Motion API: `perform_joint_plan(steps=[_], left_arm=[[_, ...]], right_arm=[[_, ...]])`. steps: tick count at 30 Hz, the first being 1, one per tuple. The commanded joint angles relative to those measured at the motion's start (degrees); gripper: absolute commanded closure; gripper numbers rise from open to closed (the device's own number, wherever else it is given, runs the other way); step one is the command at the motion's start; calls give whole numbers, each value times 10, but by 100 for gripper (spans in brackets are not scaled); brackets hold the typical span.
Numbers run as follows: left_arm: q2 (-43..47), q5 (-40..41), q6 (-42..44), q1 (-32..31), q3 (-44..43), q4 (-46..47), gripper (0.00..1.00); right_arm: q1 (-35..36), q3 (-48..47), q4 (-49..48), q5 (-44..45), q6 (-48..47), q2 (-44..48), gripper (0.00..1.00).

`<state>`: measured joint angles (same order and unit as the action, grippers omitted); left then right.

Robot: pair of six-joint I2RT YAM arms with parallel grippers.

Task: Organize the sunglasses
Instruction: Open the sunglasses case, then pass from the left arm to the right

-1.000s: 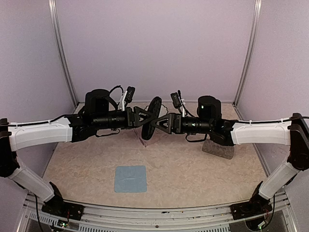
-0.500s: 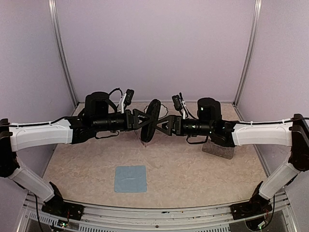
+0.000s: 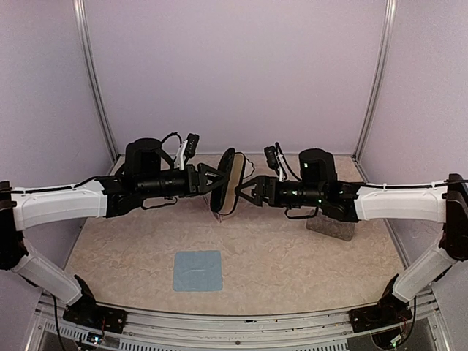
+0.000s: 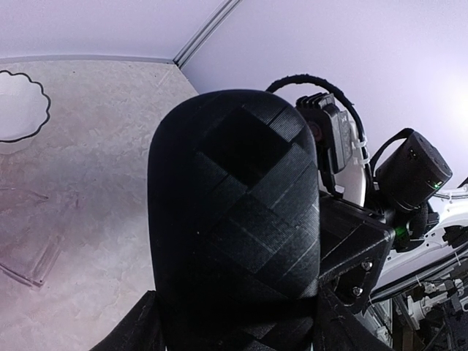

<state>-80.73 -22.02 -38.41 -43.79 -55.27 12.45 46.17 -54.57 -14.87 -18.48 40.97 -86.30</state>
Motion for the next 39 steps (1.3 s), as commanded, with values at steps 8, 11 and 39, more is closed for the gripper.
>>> perform_joint_plan(steps=[8, 11, 39], left_arm=[[51, -70, -10, -16, -5, 93, 100], [52, -65, -9, -13, -4, 88, 100], [56, -100, -42, -10, 10, 142, 100]], right_arm=[[-9, 27, 55, 91, -28, 36, 11], [-9, 36, 36, 82, -31, 58, 11], [-1, 23, -167, -89, 47, 47, 35]])
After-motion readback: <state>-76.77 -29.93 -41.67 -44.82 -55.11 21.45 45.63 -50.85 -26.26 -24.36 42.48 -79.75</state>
